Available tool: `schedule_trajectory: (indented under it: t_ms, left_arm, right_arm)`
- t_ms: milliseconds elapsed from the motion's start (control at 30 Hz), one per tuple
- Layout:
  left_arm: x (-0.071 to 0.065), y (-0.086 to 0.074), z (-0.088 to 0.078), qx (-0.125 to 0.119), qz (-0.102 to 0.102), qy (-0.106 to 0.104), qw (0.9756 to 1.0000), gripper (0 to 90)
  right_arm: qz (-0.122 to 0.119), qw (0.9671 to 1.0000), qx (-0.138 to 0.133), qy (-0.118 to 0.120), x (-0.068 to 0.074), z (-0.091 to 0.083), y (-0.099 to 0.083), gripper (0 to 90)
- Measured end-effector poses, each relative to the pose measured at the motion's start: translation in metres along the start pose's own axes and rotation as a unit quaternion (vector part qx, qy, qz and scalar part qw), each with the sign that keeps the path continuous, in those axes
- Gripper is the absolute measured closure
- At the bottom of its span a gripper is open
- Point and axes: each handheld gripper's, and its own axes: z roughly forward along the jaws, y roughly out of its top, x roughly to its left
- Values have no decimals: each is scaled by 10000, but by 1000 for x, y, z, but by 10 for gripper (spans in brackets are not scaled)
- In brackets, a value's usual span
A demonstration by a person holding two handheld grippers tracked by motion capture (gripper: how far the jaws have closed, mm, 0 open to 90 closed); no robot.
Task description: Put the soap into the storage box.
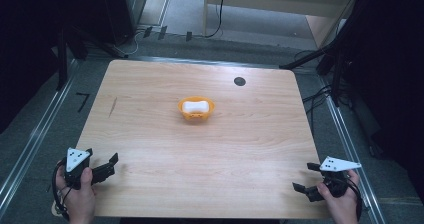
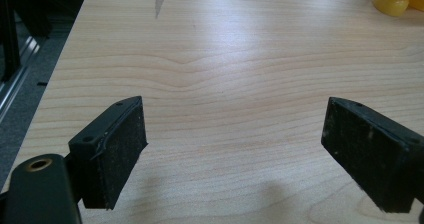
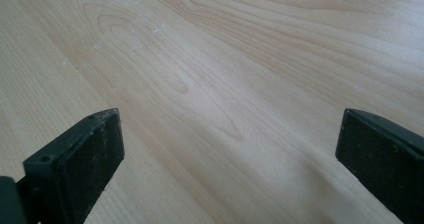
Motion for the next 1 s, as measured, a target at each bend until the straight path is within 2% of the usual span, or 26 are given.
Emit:
schedule_trajectory:
  t_ms: [200, 233, 300, 367, 433, 533, 767, 1000]
  left_arm:
    - [0, 0, 0, 16, -14, 16, 10000, 113]
    - [0, 0, 0, 15, -8, 24, 10000, 113]
    - [0, 0, 0, 28, -11, 14, 10000, 114]
    - [0, 0, 0, 37, -8, 18, 10000, 113]
    - [0, 0, 0, 38, -11, 16, 10000, 114]
    - [0, 0, 1, 46, -10, 15, 10000, 113]
    - [-1, 1, 1, 63, 56, 49, 10000, 114]
    - [-2, 1, 2, 92, 78, 52, 9999, 122]
  right_arm:
    - [163, 9995, -272, 47, 0, -4, -14, 0]
    - [248, 9987, -449, 77, 1, -5, -18, 0]
    - [372, 9973, -636, 44, 2, -4, -21, 0]
    - [371, 9971, -667, 36, 2, -3, -22, 0]
    - [366, 9968, -698, -126, 4, 0, -23, 0]
    - [415, 9957, -812, -157, 5, 0, -23, 0]
    - [449, 9937, -906, -475, 8, 4, -25, 0]
    - [431, 9940, -879, -482, 9, 5, -25, 0]
